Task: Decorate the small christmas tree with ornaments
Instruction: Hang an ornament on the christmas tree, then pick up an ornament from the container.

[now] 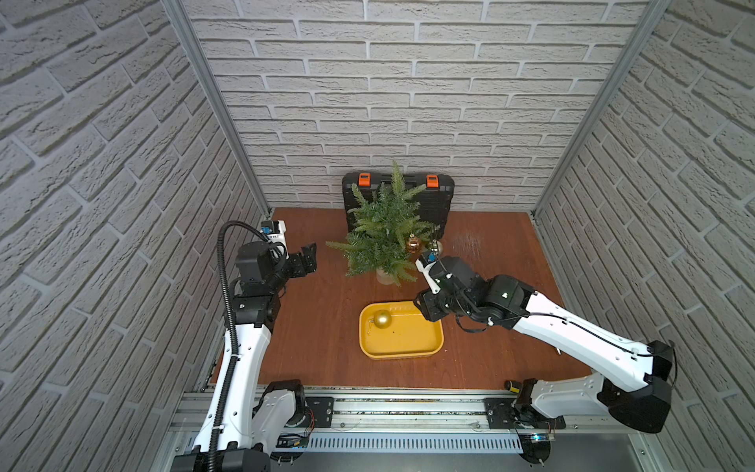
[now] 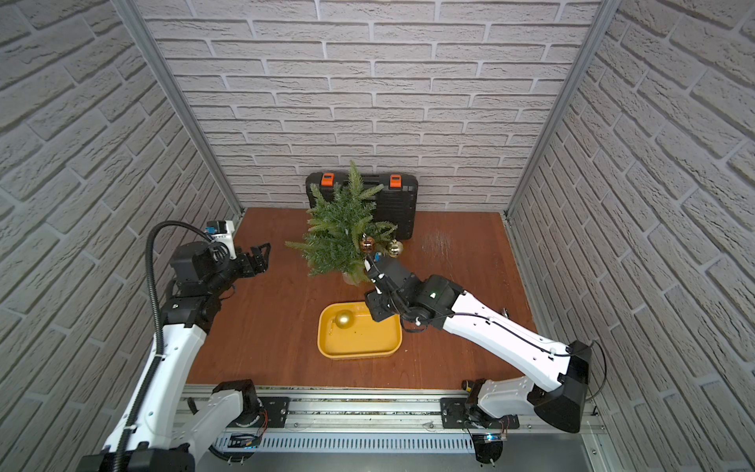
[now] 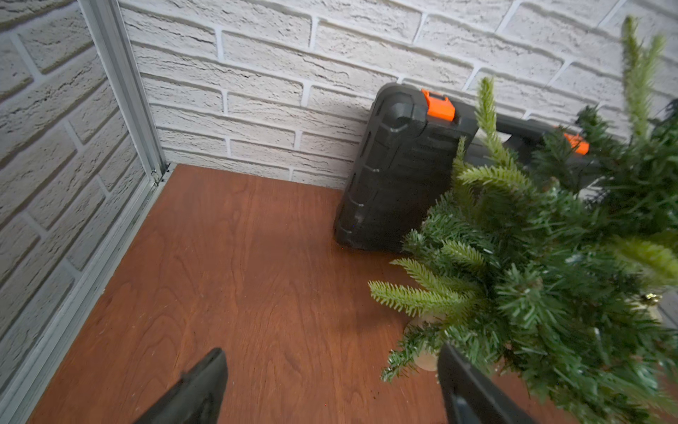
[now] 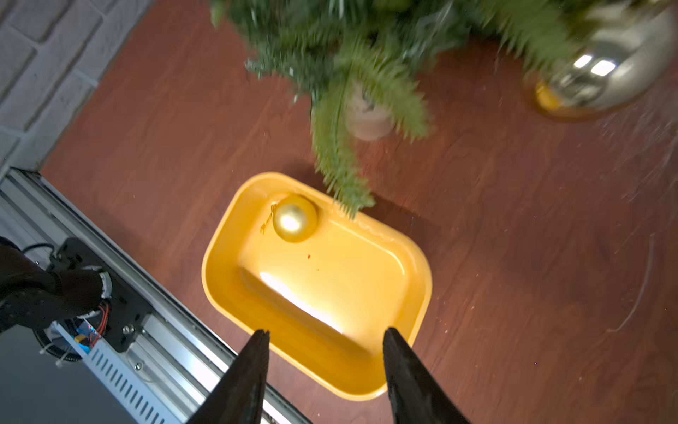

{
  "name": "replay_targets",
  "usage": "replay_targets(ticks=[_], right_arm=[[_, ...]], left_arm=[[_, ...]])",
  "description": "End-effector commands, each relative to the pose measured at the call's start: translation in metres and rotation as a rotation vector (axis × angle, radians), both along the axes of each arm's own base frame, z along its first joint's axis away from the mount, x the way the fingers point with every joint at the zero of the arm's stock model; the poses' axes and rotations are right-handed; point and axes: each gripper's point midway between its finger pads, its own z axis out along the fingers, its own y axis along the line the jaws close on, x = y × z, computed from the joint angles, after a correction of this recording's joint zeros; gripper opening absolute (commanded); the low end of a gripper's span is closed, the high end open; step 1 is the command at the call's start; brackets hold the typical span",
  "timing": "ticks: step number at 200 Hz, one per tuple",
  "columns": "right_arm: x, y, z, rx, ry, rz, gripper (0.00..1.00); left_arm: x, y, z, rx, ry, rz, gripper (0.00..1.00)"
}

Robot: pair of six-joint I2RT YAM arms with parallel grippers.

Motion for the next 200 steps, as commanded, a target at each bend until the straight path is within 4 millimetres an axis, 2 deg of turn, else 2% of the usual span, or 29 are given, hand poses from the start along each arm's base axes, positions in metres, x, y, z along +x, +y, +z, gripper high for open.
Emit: replay_targets(ticks=[1, 20, 41, 62, 84, 99, 124, 142, 176, 200], right_arm=[[-0.003, 0.004, -0.016, 0.043, 0.046, -0.049, 0.52], [-0.004, 0.005, -0.032, 0.053, 0.065, -0.070, 0.52], [0.001, -0.011, -0.041, -0.004, 0.046, -0.126, 0.52], [0.009, -0.027, -0.044, -0.007, 0.033, -0.168, 0.52], [0.016, -0.045, -0.044, 0.024, 0.031, -0.207, 0.52], [0.019, -0.058, -0.043, 0.040, 0.026, -0.233, 0.52], [0.023, -0.080, -0.035, 0.054, 0.005, -0.276, 0.52], [0.022, -0.092, -0.030, 0.053, -0.012, -0.296, 0.52], [0.019, -0.110, -0.019, 0.039, -0.041, -0.324, 0.51], [0.017, -0.116, -0.015, 0.037, -0.049, -0.339, 0.51]], left_arm=[[-0.012, -0.012, -0.004, 0.076, 0.046, 0.024, 0.88], [-0.031, -0.032, -0.031, 0.087, 0.156, 0.005, 0.85], [-0.058, -0.051, -0.058, 0.139, 0.254, -0.020, 0.85], [-0.081, -0.073, -0.076, 0.231, 0.290, -0.078, 0.85], [-0.097, -0.095, -0.088, 0.389, 0.306, -0.153, 0.85], [-0.103, -0.116, -0.095, 0.529, 0.306, -0.244, 0.85], [-0.115, -0.165, -0.113, 0.850, 0.308, -0.490, 0.89], [-0.115, -0.183, -0.127, 1.055, 0.365, -0.580, 0.90], [-0.121, -0.210, -0.145, 1.156, 0.438, -0.742, 0.89], [-0.123, -0.218, -0.155, 1.203, 0.494, -0.810, 0.88]])
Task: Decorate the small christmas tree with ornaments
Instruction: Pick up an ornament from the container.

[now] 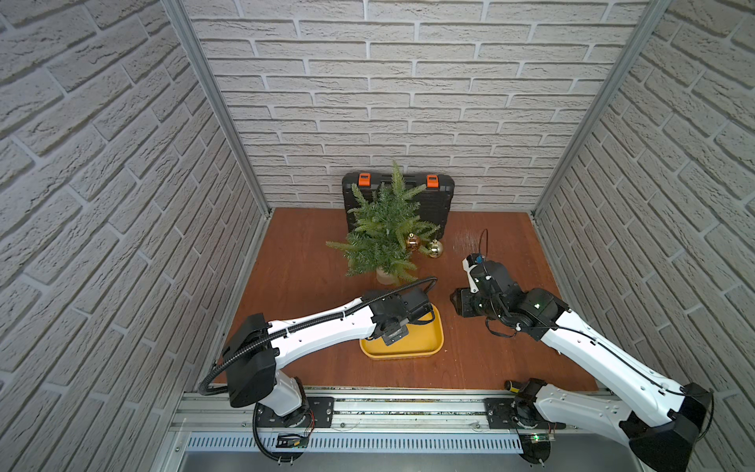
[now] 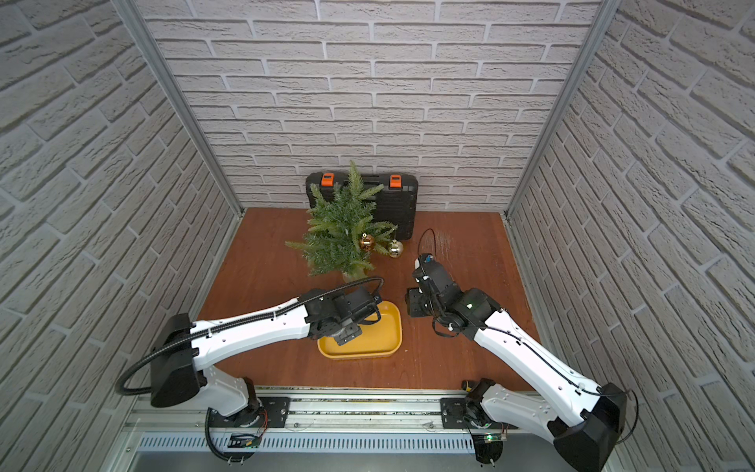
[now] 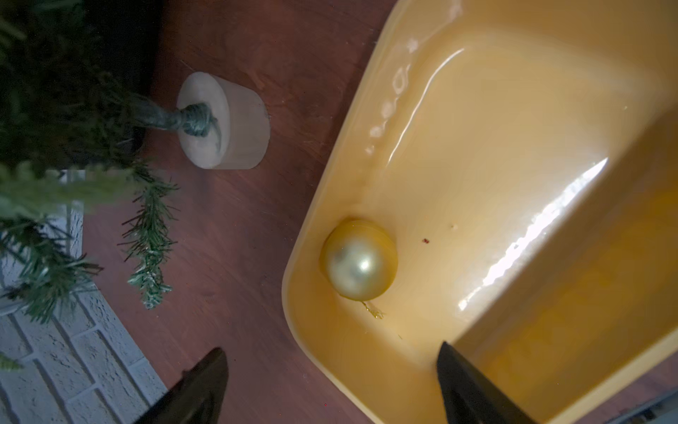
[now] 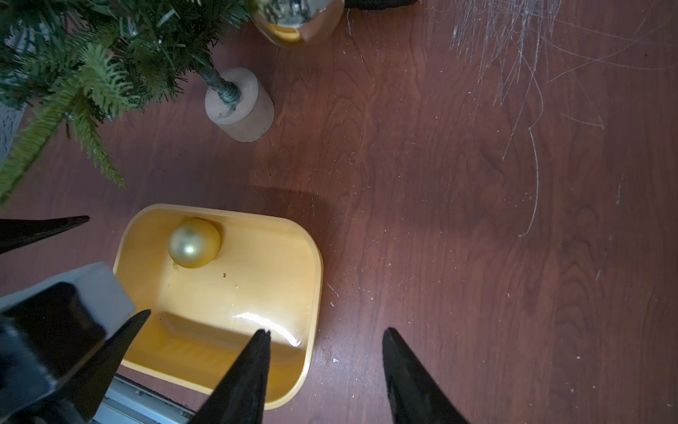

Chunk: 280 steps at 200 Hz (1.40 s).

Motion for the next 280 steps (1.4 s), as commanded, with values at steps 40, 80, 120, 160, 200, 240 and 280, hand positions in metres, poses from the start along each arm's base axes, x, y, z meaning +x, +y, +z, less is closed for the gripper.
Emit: replay_targets(ticks=[40, 80, 120, 160, 200, 240, 280], right_arm=[[0.000, -0.007, 0.011, -0.018, -0.010, -0.015, 0.49], [0.004, -0.007, 0.025, -0.033, -0.019, -0.017, 0.49], [0.008, -0.004, 0.036, -0.023, -0.024, -0.017, 0.47], [0.009, 0.002, 0.041, 0.004, -0.023, -0.006, 0.46], [0.009, 0.003, 0.042, 0.010, -0.018, -0.006, 0.45], [0.009, 0.004, 0.043, 0.014, -0.019, -0.008, 0.45], [0.009, 0.004, 0.041, 0.015, -0.014, -0.006, 0.45]], left_arm=[[-0.010, -0.008, -0.021, 0.226, 0.144, -0.063, 0.83], [-0.005, 0.001, -0.047, 0.326, 0.125, -0.015, 0.84], [0.001, 0.011, -0.064, 0.356, 0.116, 0.001, 0.81], [0.007, 0.012, -0.076, 0.322, 0.139, -0.008, 0.75], [0.010, 0.009, -0.084, 0.298, 0.154, -0.016, 0.73], [0.009, 0.007, -0.093, 0.265, 0.208, -0.022, 0.73], [0.005, 0.007, -0.100, 0.238, 0.247, -0.013, 0.73]])
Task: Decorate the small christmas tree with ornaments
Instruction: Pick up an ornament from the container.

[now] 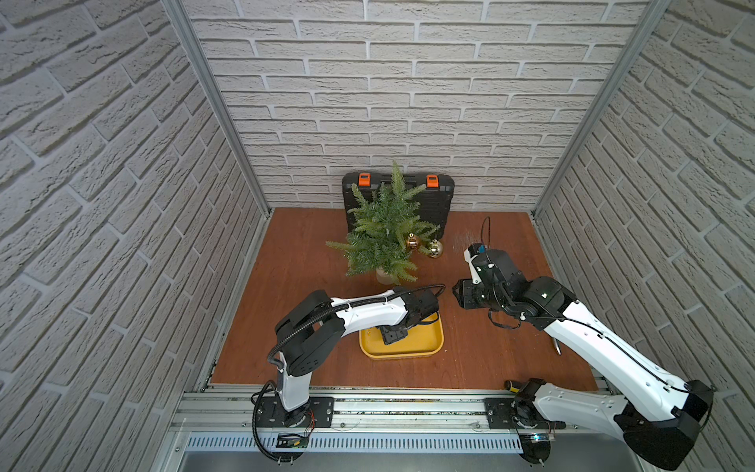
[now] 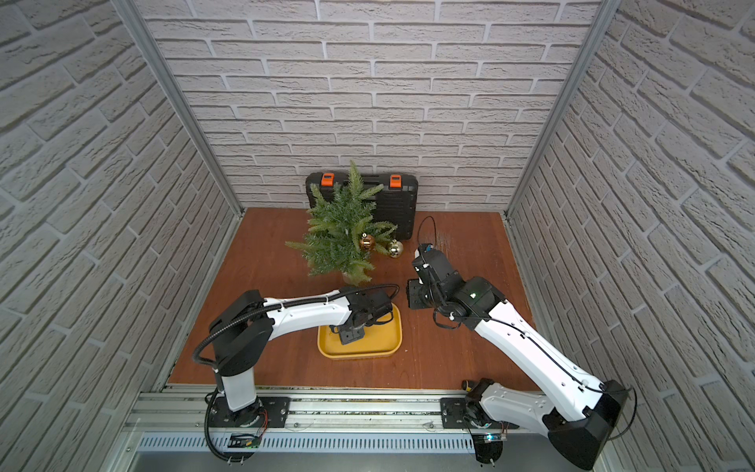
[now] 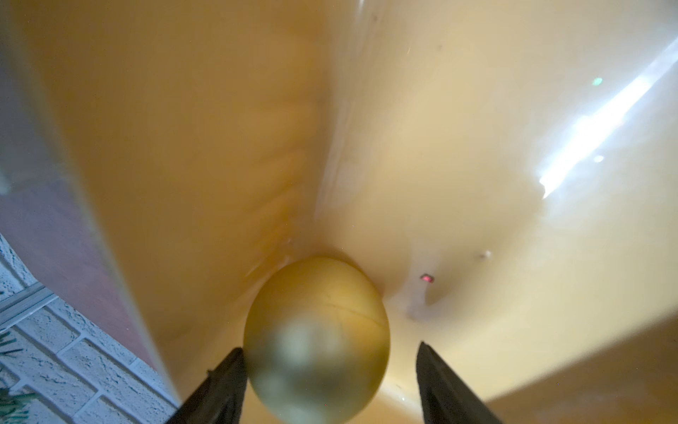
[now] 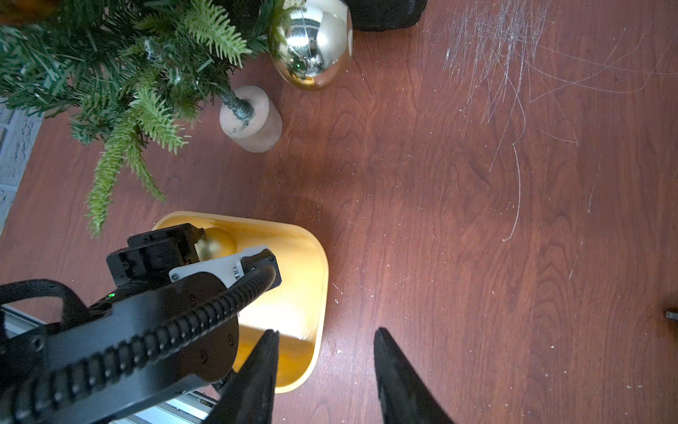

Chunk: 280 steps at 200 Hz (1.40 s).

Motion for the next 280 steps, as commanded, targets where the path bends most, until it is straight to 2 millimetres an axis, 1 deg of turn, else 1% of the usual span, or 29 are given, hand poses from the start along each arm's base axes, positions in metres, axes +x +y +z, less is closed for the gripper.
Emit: replay_targets(ticks=[1, 21, 36, 73, 96, 120, 137, 150, 175, 214, 242, 263, 280], right_arm=[[0.004, 0.001, 0.009, 0.018, -0.022, -0.005, 0.45], [0.004, 0.001, 0.010, 0.019, -0.024, -0.004, 0.44], [0.003, 0.001, 0.010, 0.020, -0.025, -0.005, 0.44], [0.003, 0.000, 0.011, 0.018, -0.026, -0.006, 0.44], [0.002, -0.001, 0.011, 0.014, -0.027, -0.007, 0.44], [0.001, -0.004, 0.011, 0.003, -0.028, -0.015, 0.44], [0.001, -0.006, 0.012, -0.002, -0.032, -0.019, 0.44], [0.000, -0.008, 0.013, -0.003, -0.036, -0.022, 0.43], [0.000, -0.011, 0.015, -0.006, -0.049, -0.034, 0.43], [-0.001, -0.014, 0.016, -0.014, -0.061, -0.038, 0.43], [0.001, -0.015, 0.019, -0.016, -0.076, -0.044, 0.43], [0.002, -0.012, 0.023, 0.000, -0.090, -0.034, 0.43], [0.003, -0.003, 0.030, 0.036, -0.109, 0.010, 0.43]], left_arm=[[-0.007, 0.002, -0.011, -0.011, 0.058, 0.002, 0.73], [-0.009, 0.003, -0.015, -0.012, 0.073, 0.007, 0.75], [-0.012, 0.003, -0.018, -0.019, 0.094, 0.009, 0.74], [-0.016, 0.001, -0.019, -0.039, 0.117, 0.013, 0.62], [-0.017, 0.000, -0.012, -0.062, 0.113, 0.013, 0.59], [-0.021, -0.007, 0.009, -0.151, 0.104, 0.015, 0.59], [-0.024, -0.017, 0.033, -0.272, 0.086, 0.010, 0.59], [-0.028, -0.024, 0.058, -0.377, 0.065, 0.002, 0.59], [-0.033, -0.028, 0.104, -0.543, 0.021, -0.017, 0.61], [-0.037, -0.019, 0.174, -0.777, -0.035, -0.009, 0.61], [-0.034, -0.012, 0.224, -0.979, -0.065, 0.013, 0.60], [-0.029, -0.005, 0.261, -1.118, -0.081, 0.028, 0.59], [-0.027, -0.002, 0.288, -1.216, -0.077, 0.029, 0.59]])
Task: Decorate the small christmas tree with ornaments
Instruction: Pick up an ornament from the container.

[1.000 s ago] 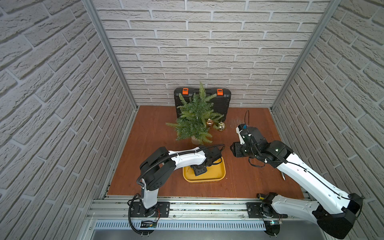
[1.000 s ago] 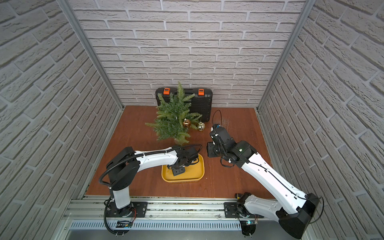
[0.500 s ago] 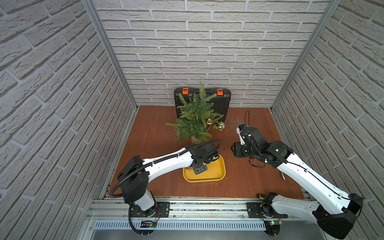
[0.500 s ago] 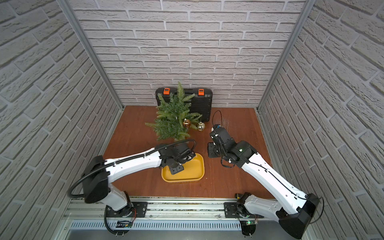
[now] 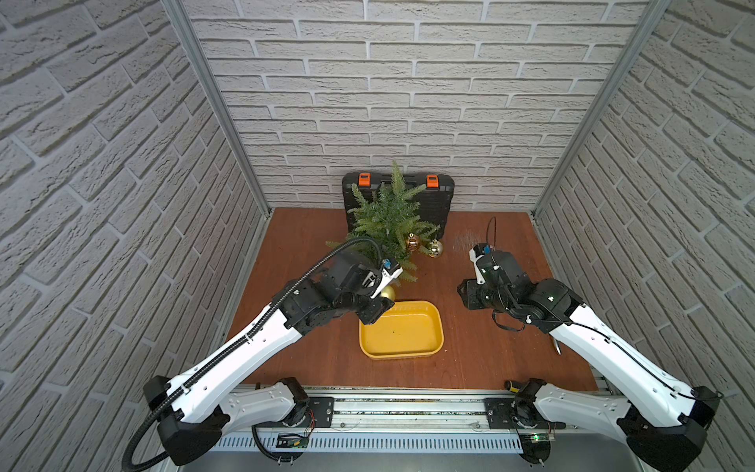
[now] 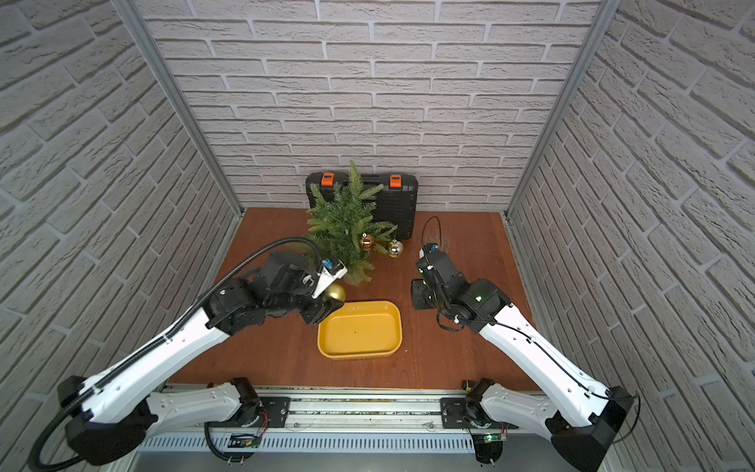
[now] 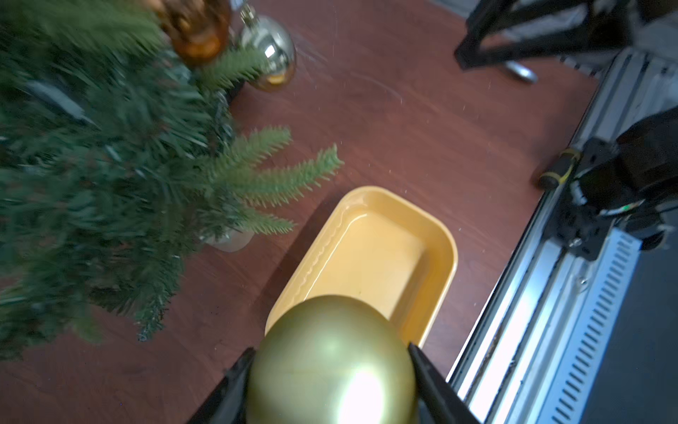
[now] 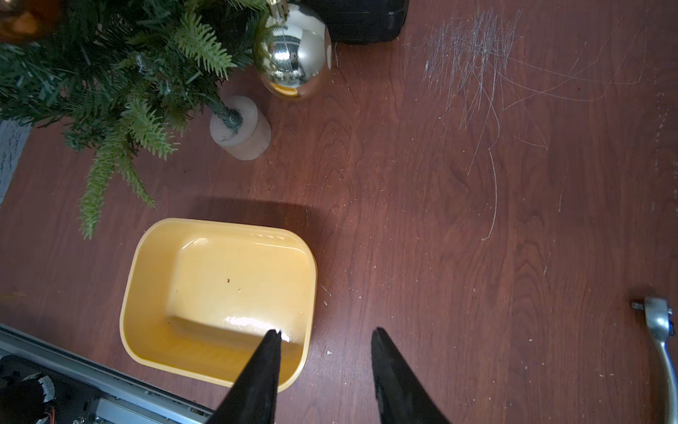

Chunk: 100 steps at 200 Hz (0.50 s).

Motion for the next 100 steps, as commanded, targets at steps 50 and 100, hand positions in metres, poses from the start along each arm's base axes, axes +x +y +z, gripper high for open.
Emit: replay_targets(ticks=[50, 100], right_arm=[[0.014, 0.065, 0.083, 0.257, -0.279, 0.313, 0.46], [0.029, 0.113, 0.162, 0.340, -0.510, 0.550, 0.47]], left_arm=[[-0.004, -0.003, 0.129, -0.478, 0.001, -0.140, 0.59], [0.016, 0.019, 0.191, -0.711, 0.031, -0.189, 0.57]])
